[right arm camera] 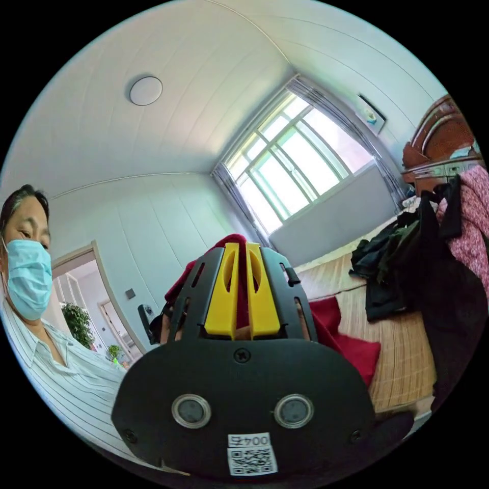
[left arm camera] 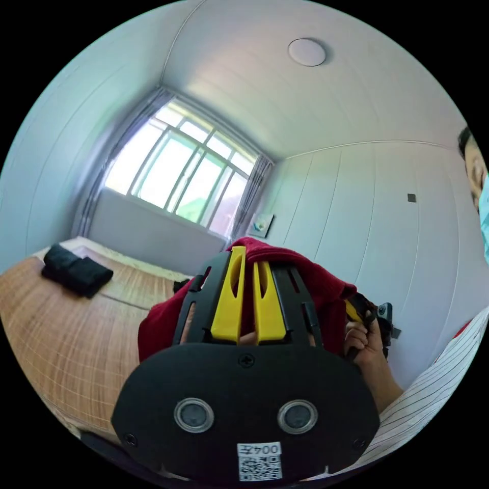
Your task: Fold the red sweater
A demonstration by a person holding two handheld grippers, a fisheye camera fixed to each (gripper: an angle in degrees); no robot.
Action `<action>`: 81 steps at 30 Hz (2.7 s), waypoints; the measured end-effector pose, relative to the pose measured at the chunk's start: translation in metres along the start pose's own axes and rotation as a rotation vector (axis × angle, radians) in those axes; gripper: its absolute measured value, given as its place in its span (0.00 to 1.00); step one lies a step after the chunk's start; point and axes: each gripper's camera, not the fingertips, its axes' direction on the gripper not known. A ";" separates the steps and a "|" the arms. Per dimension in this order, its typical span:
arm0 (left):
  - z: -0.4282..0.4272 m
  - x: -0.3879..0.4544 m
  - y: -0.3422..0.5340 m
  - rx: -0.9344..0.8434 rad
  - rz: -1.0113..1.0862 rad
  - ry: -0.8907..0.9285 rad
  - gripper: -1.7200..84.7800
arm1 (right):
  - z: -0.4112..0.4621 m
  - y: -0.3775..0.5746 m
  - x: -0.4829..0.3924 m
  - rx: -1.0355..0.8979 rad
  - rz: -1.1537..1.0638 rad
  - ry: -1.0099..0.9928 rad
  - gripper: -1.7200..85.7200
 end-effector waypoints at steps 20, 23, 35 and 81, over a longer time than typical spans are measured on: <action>-0.005 0.058 -0.112 0.079 0.303 -0.398 0.02 | 0.193 -0.043 -0.083 -0.095 -0.301 0.119 0.01; 0.045 0.031 -0.148 0.040 0.287 -0.452 0.02 | 0.263 -0.053 -0.057 -0.159 -0.301 0.155 0.02; 0.374 -0.195 -0.274 -0.803 0.125 -0.755 0.02 | 0.618 -0.010 0.150 -0.813 -0.102 0.365 0.07; 0.271 -0.260 -0.471 -1.094 -0.173 -0.550 0.12 | 0.549 0.417 0.170 -1.172 0.344 0.279 0.09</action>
